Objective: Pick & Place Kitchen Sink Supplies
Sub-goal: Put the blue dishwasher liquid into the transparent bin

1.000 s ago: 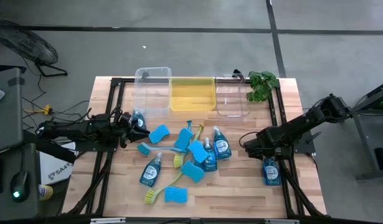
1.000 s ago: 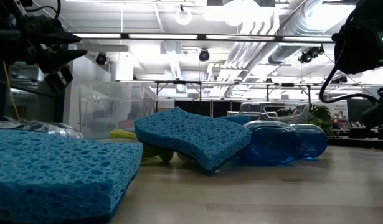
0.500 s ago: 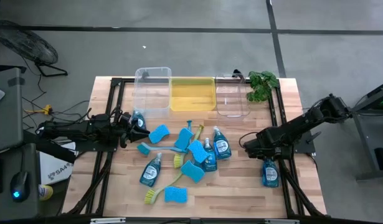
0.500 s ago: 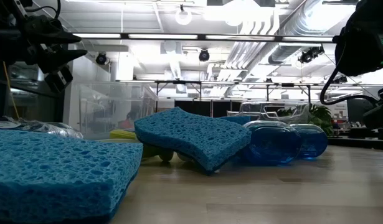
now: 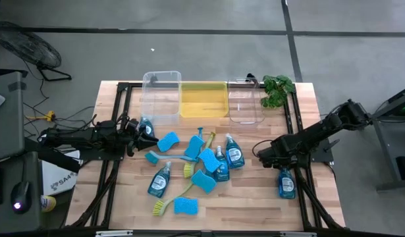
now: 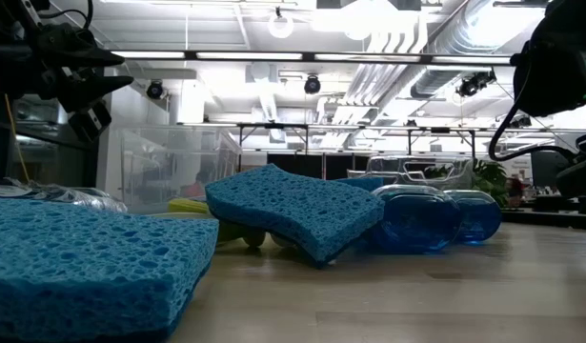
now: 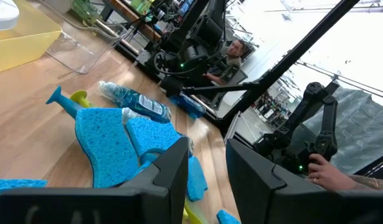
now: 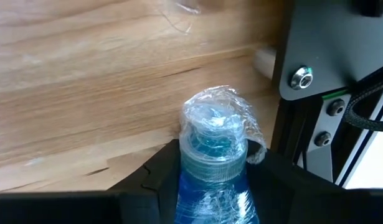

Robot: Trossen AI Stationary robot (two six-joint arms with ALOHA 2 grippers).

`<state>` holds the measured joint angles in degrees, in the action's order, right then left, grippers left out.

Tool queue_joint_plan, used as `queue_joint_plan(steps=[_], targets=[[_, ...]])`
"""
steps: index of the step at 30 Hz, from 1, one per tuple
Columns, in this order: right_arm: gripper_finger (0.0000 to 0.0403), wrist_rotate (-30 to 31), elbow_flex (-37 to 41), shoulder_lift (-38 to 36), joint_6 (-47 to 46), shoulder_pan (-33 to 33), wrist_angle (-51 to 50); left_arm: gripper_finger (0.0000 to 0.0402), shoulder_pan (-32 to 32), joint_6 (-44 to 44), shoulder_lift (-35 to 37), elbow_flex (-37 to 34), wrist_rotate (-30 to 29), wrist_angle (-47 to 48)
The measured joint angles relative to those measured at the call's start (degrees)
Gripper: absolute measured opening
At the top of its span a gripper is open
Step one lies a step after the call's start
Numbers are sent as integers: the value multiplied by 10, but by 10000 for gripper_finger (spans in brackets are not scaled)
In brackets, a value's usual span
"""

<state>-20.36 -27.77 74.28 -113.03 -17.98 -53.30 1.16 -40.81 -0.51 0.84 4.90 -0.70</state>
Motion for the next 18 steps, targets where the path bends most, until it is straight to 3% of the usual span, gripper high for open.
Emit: queue_joint_plan(steps=[18], targets=[[140, 23, -14, -2, 9, 0, 28, 105, 0, 0, 0, 0, 0, 0]])
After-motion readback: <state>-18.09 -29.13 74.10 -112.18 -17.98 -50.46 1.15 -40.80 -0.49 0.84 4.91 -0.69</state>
